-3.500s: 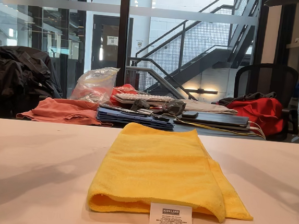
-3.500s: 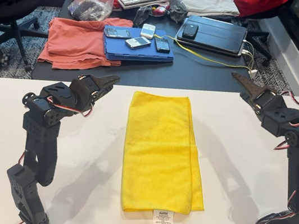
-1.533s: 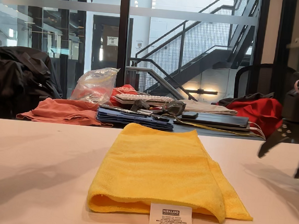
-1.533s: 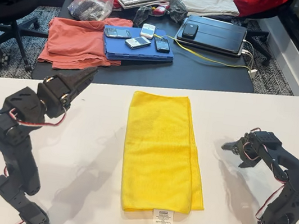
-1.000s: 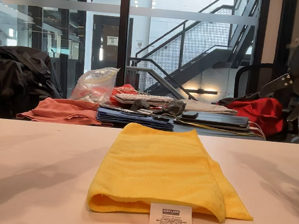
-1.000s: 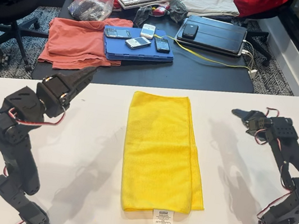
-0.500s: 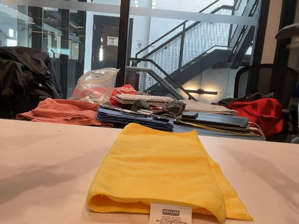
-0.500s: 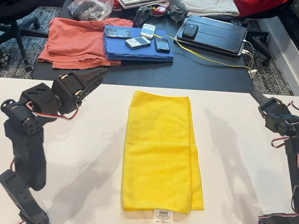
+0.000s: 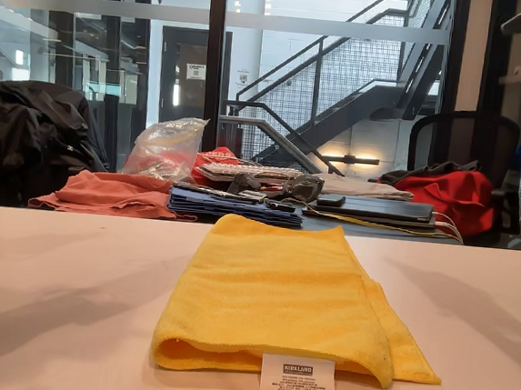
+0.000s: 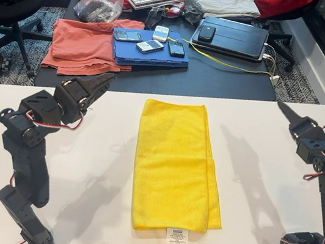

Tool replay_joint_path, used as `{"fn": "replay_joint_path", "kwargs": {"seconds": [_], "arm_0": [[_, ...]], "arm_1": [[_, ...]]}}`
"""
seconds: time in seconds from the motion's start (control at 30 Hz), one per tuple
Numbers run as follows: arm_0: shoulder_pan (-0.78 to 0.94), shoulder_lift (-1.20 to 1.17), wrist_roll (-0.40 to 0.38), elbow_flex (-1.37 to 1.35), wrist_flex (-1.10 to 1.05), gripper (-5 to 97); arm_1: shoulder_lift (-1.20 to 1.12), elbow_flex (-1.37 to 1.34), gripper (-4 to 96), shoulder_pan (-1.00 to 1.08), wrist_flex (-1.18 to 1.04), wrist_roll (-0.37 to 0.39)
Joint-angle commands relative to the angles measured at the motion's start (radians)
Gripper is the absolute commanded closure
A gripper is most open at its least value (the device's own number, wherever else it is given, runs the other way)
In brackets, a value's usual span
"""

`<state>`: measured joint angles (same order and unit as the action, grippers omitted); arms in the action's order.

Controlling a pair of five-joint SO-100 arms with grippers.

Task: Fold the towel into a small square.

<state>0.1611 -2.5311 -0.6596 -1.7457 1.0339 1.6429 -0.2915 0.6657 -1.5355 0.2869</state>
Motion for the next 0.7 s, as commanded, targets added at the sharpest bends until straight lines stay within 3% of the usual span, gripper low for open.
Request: {"fn": "replay_joint_path", "kwargs": {"seconds": [0.0, 0.3, 0.67], "arm_0": [[-0.003, -0.011, -0.002, -0.002, -0.043, 55], [0.005, -0.015, 0.0, -0.112, -0.29, 55], [-0.054, -0.037, 0.0, -0.385, -0.334, 55]], "arm_1": [[0.009, 0.006, 79.2, -0.003, -0.002, 0.002], [-0.021, -0.006, 79.2, 0.011, 0.0, -0.008], [-0.14, 0.002, 79.2, -0.003, -0.003, 0.002]]}}
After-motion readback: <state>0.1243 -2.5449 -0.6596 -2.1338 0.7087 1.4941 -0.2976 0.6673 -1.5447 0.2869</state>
